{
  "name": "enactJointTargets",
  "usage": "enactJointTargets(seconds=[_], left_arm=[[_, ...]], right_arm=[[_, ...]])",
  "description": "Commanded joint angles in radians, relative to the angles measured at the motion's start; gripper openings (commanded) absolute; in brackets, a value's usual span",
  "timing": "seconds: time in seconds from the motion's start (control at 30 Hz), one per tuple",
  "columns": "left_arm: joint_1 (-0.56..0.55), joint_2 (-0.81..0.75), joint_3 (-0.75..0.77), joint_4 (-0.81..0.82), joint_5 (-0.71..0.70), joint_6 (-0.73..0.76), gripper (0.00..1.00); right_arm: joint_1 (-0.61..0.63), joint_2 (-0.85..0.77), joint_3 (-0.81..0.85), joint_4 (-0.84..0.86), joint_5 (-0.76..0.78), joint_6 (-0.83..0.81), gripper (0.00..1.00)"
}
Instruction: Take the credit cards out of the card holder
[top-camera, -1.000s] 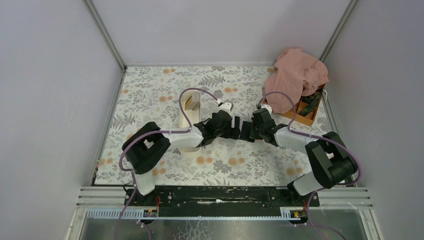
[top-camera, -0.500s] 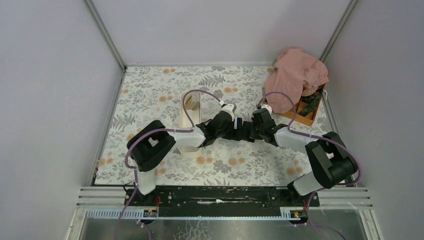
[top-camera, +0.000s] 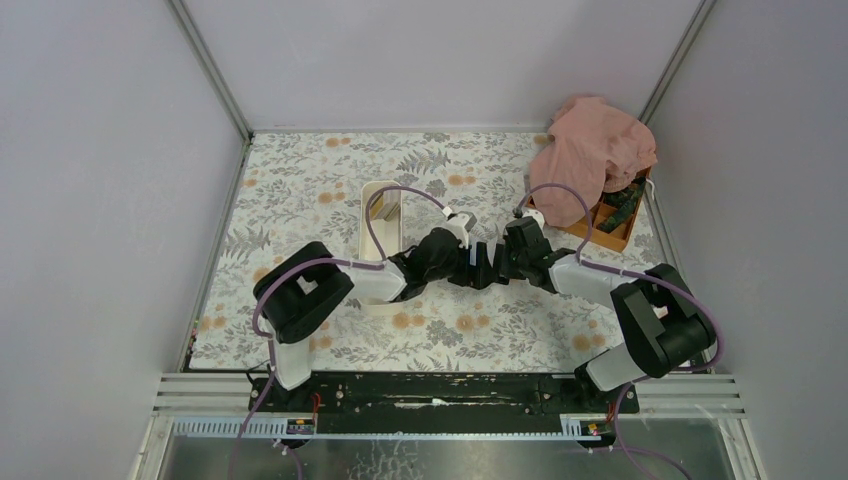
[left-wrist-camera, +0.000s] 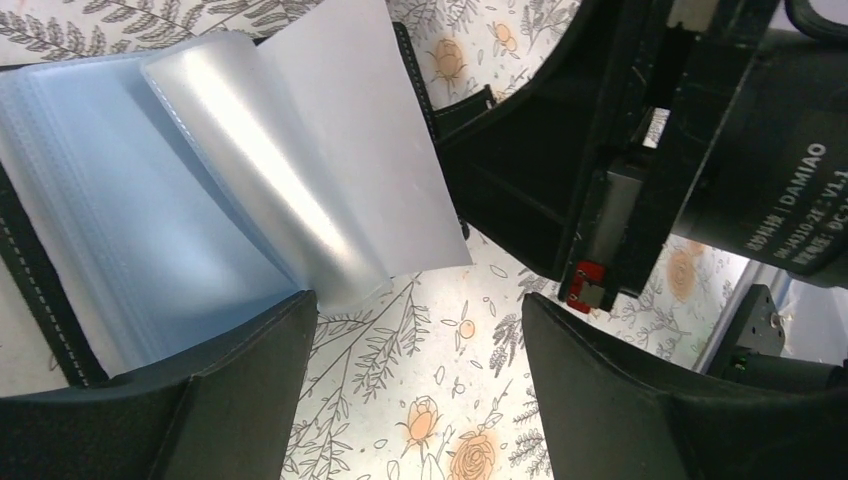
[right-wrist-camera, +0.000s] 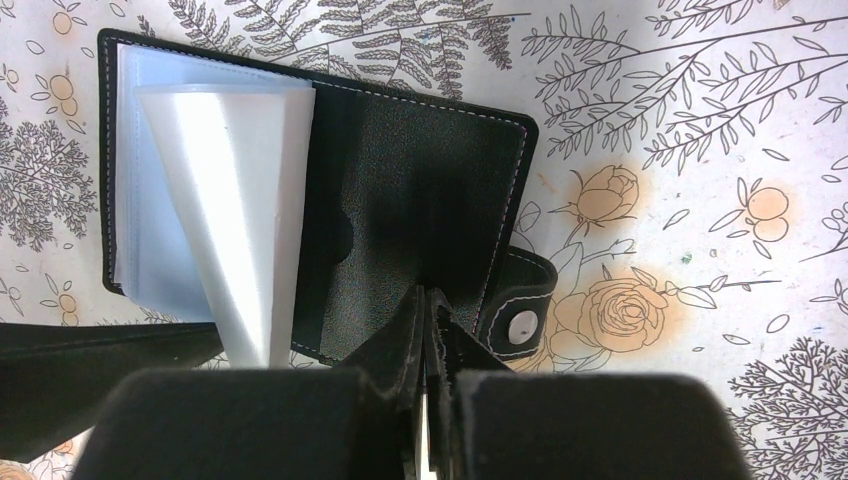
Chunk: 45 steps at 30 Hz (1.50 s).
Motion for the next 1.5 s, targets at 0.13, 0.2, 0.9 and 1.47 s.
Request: enactJointTargets(seconds=[0.13,0.2,0.9,1.47], left_arm=[[-0.003,-0.012,-0.005,0.136,0.044,-0.009,0.84],[-0.005,0.001,0.005,0.146,0.054,-0.016,0.84],[-0.037,0.085,0.097,0.162,0.044,-0.034,0.84],[-0.033,0.053,0.058,0.170,0.056,0.022,0.84]], right_arm=[[-0.004,-0.032,-0.013,0.006,-0.032,0.025,0.00],[-0.005,-0.056,-0.018,0.011,-0.025,0.027,0.00],[-0.011,-0.305,0.000,-0.059,0.044,-0.011,0.01],[-0.088,0.022,0.119,0.012,-0.108,-0.010,0.00]])
